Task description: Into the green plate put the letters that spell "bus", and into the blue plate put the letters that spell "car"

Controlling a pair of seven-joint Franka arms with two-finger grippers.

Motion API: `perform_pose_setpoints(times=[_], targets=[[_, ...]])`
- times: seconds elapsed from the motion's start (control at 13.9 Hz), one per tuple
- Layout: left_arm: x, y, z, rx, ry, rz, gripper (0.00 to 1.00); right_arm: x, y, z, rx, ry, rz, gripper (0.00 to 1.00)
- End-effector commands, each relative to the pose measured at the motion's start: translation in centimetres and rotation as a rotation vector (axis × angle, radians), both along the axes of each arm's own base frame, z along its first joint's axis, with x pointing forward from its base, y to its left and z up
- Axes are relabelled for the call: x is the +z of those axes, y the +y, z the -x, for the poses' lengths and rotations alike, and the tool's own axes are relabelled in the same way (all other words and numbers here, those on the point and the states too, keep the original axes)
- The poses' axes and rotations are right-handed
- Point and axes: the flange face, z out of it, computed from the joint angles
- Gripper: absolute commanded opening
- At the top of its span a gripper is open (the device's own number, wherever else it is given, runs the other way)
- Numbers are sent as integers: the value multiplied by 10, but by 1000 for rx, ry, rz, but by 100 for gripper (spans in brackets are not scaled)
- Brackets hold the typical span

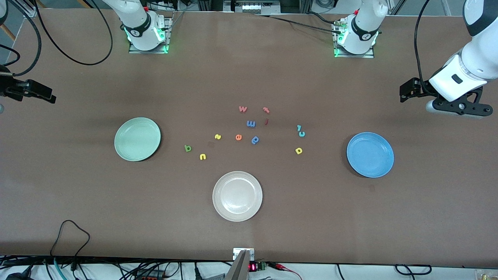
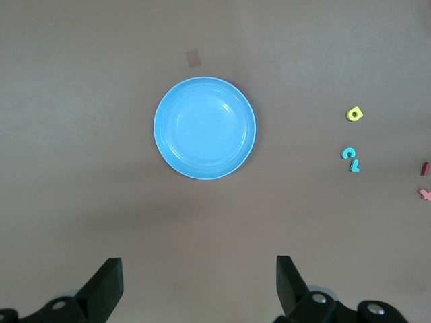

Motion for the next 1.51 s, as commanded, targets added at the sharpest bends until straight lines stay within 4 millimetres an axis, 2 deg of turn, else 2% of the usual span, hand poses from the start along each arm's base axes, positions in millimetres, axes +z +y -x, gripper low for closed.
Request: perform_pose_setpoints(times=[0.0, 0.14, 0.29, 0.36, 0.43, 0.5, 0.65, 0.79, 0.86, 0.94, 1.01, 1.08, 1.15, 1.22, 1.37, 1.44], targets=[[3, 3, -4, -10, 3, -15, 100, 6, -1, 9, -5, 14, -10, 100], [3, 2, -3, -12, 4, -15, 100, 4, 1, 7, -8, 13, -9, 100], [3, 2, -3, 2, 5, -17, 100, -13, 8, -4, 1, 23, -10, 100], [-4, -2, -5, -5, 20, -18, 100, -27, 20, -12, 14, 40, -29, 100], [-28, -9, -11, -16, 82, -24, 100, -45, 29, -20, 22, 60, -55, 100], [-41, -13, -11, -22, 139, -27, 100, -71, 37, -31, 26, 92, -91, 100], [-53, -26, 0, -36, 251, -17, 100, -99, 72, -45, 58, 98, -152, 100], [-90, -73, 0, -113, 331, -31, 100, -131, 125, -56, 124, 104, -132, 100], [-119, -99, -5, -130, 363, -45, 100, -149, 152, -61, 138, 103, -118, 100], [-142, -121, -11, -127, 353, -57, 100, -171, 179, -64, 110, 104, -98, 100], [-153, -145, -19, -133, 303, -56, 100, -194, 201, -66, 101, 111, -84, 100], [-178, -167, -27, -145, 275, -53, 100, -213, 219, -66, 122, 114, -74, 100], [-195, -179, -34, -144, 238, -43, 100, -233, 232, -66, 138, 121, -66, 100], [-211, -199, -39, -143, 188, -33, 100, -254, 254, -63, 170, 133, -57, 100], [-253, -213, -54, -100, 105, -5, 100, -295, 285, -55, 210, 155, -40, 100], [-270, -222, -57, -68, 66, 7, 100, -310, 287, -55, 211, 154, -36, 100]])
